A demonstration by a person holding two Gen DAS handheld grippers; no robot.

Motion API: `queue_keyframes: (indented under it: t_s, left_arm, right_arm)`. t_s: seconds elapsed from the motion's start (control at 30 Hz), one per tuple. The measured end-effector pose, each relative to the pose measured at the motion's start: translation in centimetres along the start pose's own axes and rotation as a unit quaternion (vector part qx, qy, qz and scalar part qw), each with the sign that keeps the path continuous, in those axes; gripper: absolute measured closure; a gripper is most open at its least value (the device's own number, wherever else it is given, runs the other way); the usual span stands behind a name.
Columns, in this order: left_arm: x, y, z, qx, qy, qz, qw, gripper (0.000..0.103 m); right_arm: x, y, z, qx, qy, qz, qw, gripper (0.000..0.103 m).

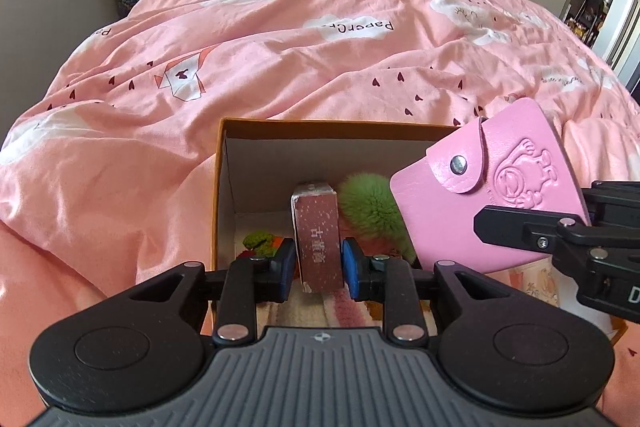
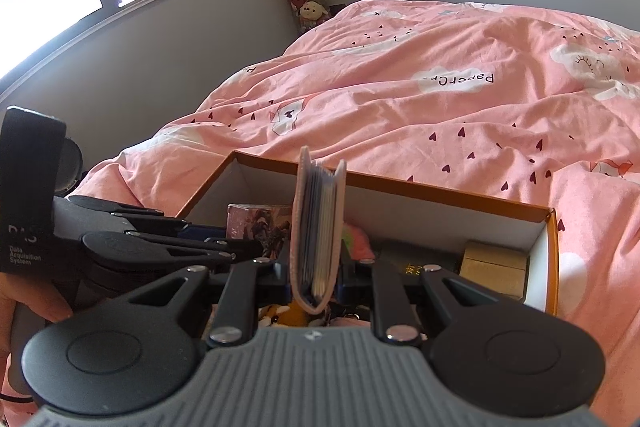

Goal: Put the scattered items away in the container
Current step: 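Lower the lipstick box into the box with left gripper while right lowers the card case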

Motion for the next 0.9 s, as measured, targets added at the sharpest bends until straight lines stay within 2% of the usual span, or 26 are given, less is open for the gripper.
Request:
queue_keyframes:
  t_s: [0.17, 0.5, 0.9]
  left_arm:
    - [0.4, 0.6, -1.9, 0.016, -0.025, -0.019, 0.9994, 0.073]
    - [1.6, 1.5, -4.7, 0.005, -0.058, -0.05, 0.997, 0.073]
    - [2.4, 3.0, -5.8, 0.005, -0.075, -0.073, 0.9944, 0.073]
  right_arm:
    - [-0.5, 0.6, 0.2, -0.003, -0.007, 0.002, 1.0, 0.083]
    - [-1.6, 2.5, 2.2, 0.0, -0.018, 0.002, 1.0, 0.083]
    - [-1.8, 4.2, 6.6, 0.027, 0.014, -0.003, 1.0, 0.083]
Point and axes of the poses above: each gripper's, at about its wrist camera, not at the fingertips, and z roughly the way its jaws point, y to its left, x to its underside, the point moved 4 cm from there along z, roughly the way its jaws point, and after that the axes turned 8 degrees about z, right-handed, at the moved point
